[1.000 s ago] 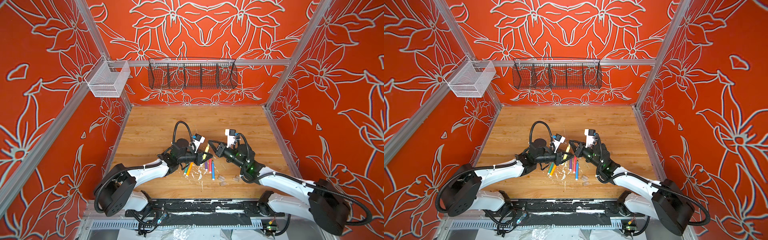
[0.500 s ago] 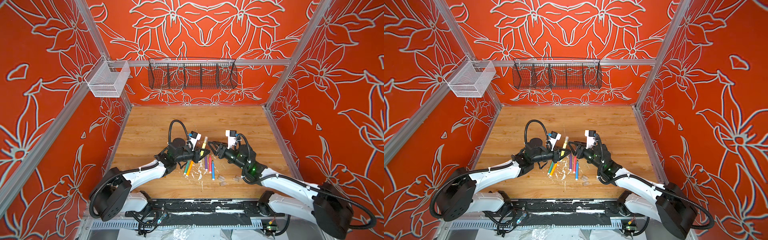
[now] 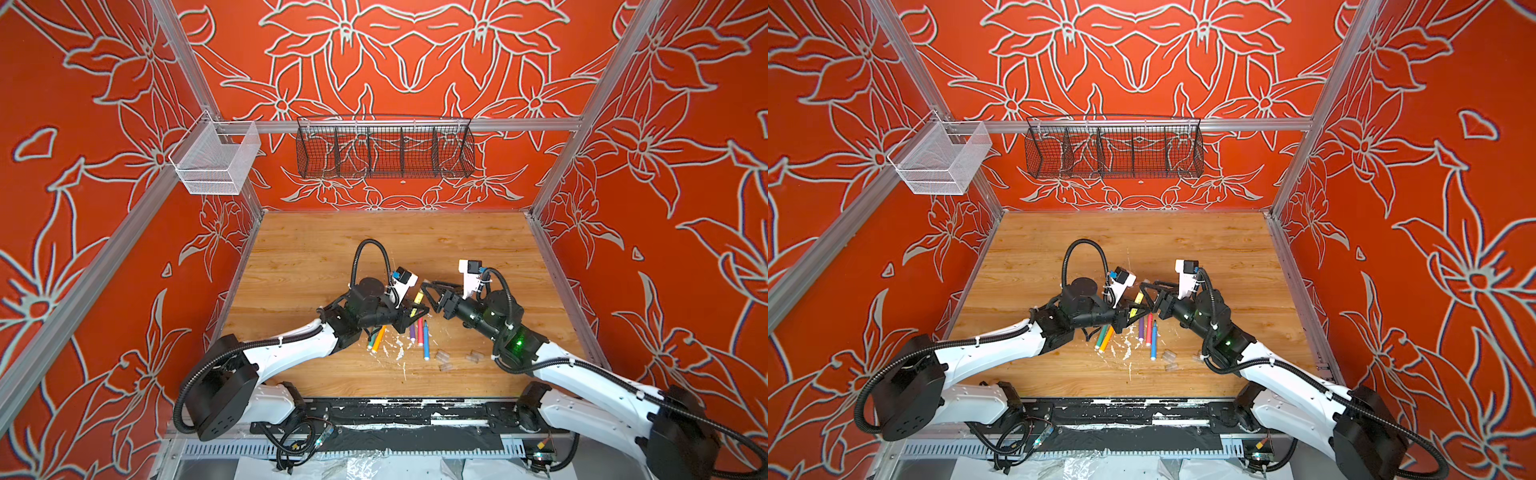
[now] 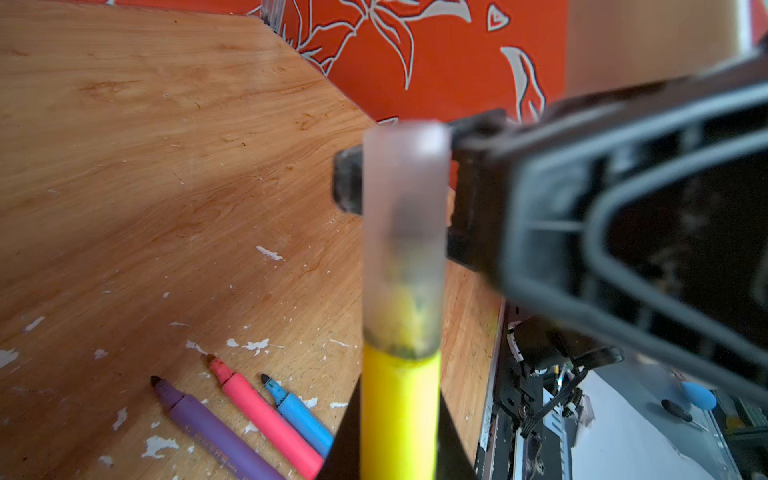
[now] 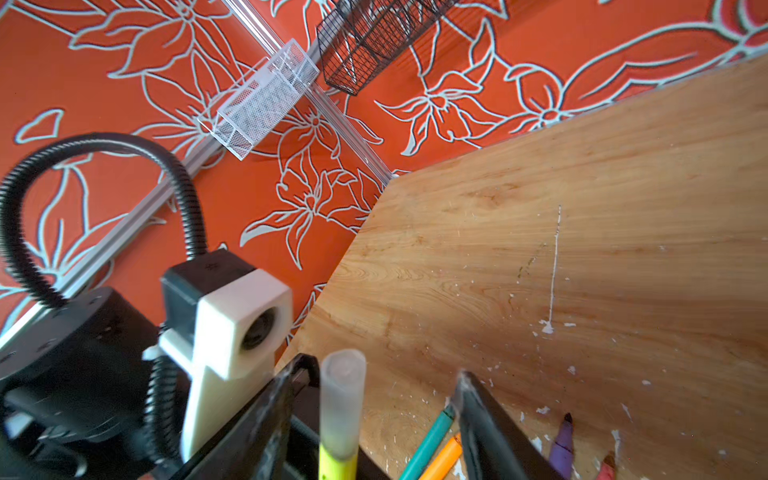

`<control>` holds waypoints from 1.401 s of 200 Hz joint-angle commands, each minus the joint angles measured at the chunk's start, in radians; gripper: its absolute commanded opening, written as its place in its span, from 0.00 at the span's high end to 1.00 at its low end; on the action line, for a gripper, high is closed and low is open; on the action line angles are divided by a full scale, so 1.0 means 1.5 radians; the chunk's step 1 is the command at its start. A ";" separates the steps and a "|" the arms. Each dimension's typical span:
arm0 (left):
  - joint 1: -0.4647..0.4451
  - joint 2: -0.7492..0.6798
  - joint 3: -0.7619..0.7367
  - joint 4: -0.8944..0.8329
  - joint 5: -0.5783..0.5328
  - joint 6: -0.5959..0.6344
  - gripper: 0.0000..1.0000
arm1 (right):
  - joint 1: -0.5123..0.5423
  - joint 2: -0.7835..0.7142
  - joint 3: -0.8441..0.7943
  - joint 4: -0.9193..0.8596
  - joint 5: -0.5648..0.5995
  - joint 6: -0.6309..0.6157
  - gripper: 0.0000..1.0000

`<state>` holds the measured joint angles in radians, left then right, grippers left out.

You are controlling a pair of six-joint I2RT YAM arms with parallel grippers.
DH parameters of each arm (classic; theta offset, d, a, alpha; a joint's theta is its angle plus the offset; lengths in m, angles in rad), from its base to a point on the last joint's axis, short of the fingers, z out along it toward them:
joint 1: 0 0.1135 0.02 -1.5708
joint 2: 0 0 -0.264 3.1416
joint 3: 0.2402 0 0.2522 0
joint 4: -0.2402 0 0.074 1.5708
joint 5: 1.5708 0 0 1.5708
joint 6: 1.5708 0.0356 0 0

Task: Insert the pens into the pen caps
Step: 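Push the cap down onto the yellow marker tip with the right gripper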

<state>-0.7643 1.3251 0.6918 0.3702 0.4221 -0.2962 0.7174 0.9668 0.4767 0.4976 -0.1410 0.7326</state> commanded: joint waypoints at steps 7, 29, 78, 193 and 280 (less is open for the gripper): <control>-0.007 0.012 0.023 -0.029 -0.016 0.037 1.00 | -0.003 0.010 0.027 -0.011 -0.015 -0.012 0.37; -0.012 0.018 0.025 -0.029 -0.020 0.042 1.00 | -0.005 0.007 0.026 -0.013 -0.012 -0.010 0.37; -0.033 0.025 0.038 -0.048 -0.036 0.066 1.00 | -0.021 0.018 0.033 -0.019 -0.029 0.004 0.44; -0.040 0.044 0.054 -0.067 -0.045 0.075 1.00 | -0.030 0.014 0.035 -0.020 -0.042 0.005 0.59; -0.036 0.025 0.037 -0.041 -0.169 0.085 1.00 | -0.029 0.071 0.058 -0.013 -0.083 -0.006 1.00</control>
<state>-0.8185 1.3815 0.7448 0.2703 0.3016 -0.1909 0.6750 1.0370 0.5209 0.4641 -0.2222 0.7540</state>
